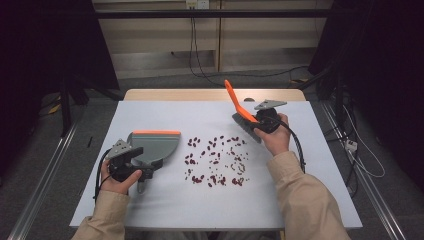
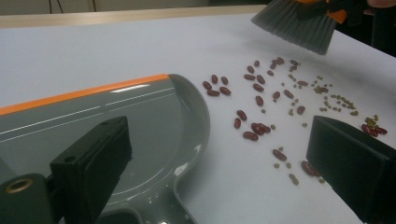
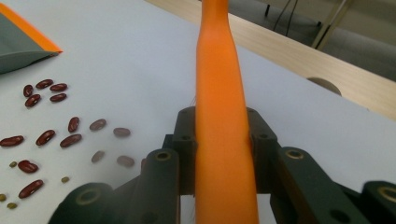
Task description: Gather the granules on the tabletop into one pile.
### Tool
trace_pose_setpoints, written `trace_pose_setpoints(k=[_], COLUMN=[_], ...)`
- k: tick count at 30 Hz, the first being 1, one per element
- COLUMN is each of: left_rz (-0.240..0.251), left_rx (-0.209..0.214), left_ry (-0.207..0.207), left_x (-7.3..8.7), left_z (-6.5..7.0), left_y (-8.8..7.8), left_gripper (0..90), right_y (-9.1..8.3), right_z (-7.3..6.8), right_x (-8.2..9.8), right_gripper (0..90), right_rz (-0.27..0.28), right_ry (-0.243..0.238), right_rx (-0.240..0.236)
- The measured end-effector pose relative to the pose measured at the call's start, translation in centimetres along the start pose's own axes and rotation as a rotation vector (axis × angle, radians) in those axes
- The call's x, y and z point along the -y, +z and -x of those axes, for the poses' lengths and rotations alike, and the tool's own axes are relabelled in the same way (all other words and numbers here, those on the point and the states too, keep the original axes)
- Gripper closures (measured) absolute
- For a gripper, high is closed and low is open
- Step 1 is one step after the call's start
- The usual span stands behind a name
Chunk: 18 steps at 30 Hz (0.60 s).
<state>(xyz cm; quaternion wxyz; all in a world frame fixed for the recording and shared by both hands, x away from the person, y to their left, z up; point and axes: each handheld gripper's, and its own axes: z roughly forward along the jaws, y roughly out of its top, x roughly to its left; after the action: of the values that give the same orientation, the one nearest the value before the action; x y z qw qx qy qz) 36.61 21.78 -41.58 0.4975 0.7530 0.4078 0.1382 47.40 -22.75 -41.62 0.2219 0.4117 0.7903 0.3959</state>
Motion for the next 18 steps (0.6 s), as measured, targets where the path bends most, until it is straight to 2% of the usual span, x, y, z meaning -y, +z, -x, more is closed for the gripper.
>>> trace_pose_setpoints(k=[2,7,9,12,15,16,18], left_rz=[-0.002,-0.004,-0.007,-0.006,-0.005,-0.006,-0.01], left_rx=[-0.002,-0.005,-0.005,-0.005,-0.005,-0.005,-0.005], left_ry=[0.002,0.003,0.004,0.005,0.001,0.004,0.005], left_x=[0.0,0.1,0.2,0.2,0.2,0.2,0.2], left_z=[-0.1,-0.2,-0.3,-0.3,-0.3,-0.3,-0.3], left_y=[-0.1,-0.1,-0.1,-0.1,0.0,0.0,0.1], left_gripper=[6.6,6.6,6.6,6.6,6.6,6.6,6.6], right_y=[0.6,2.2,2.5,3.0,2.9,2.8,2.7], right_z=[-0.2,-0.1,0.0,0.0,-0.8,-1.0,-1.4], right_x=[-0.2,-0.3,-0.3,0.1,0.2,0.1,0.1], right_gripper=[71.2,71.2,71.2,71.2,71.2,71.2,71.2], right_rz=[-0.007,-0.027,-0.036,-0.056,-0.064,-0.075,-0.091], right_ry=[-0.019,-0.112,-0.129,-0.164,-0.225,-0.26,-0.301], right_rx=[0.0,-0.002,0.001,-0.029,-0.078,-0.087,-0.108])
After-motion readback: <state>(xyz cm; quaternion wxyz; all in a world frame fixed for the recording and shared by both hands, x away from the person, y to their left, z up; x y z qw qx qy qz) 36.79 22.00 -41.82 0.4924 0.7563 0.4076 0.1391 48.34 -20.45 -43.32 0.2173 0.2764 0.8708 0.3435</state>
